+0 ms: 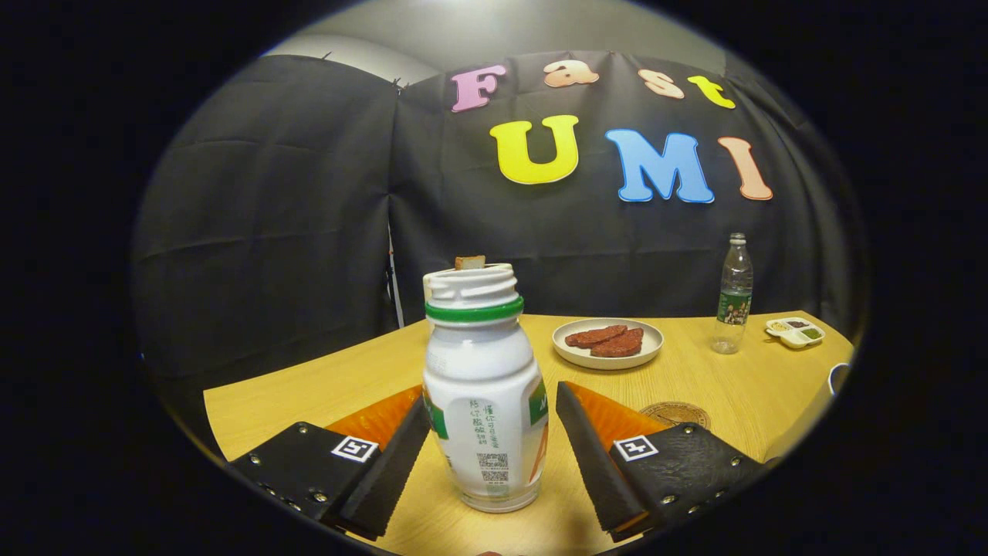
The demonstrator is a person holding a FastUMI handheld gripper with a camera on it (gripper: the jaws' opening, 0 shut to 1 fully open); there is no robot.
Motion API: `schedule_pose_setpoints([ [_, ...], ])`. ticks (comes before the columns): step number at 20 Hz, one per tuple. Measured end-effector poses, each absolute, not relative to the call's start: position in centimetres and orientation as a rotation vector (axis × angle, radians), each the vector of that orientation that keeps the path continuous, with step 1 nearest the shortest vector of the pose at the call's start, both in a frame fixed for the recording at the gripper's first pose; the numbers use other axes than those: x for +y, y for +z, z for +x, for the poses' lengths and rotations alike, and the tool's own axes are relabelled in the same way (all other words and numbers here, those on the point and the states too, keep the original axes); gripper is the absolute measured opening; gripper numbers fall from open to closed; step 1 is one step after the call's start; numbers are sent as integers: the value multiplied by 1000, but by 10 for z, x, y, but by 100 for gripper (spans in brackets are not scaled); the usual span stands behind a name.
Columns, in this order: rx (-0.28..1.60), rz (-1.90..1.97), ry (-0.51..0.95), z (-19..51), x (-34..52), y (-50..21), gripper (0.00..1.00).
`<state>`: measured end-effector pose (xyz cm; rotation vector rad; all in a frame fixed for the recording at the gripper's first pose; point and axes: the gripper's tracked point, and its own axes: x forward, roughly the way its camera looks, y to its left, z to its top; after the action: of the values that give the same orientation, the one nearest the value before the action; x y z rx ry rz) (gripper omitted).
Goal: Take the bottle from table, then pour the juice into the cup, finally place the bottle on the coaster
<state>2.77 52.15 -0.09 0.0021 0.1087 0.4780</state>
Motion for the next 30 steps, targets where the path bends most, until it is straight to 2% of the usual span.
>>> schedule_pose_setpoints([
  [1, 111, 12, 483, 31, 525, -2, 95],
  [3, 109, 21, 474, 34, 528, -2, 81],
  [4, 109, 13, 462, 34, 527, -1, 79],
  [11, 90, 70, 418, 34, 517, 4, 70],
  [30, -88, 947, 394, 29, 415, 84, 70],
])
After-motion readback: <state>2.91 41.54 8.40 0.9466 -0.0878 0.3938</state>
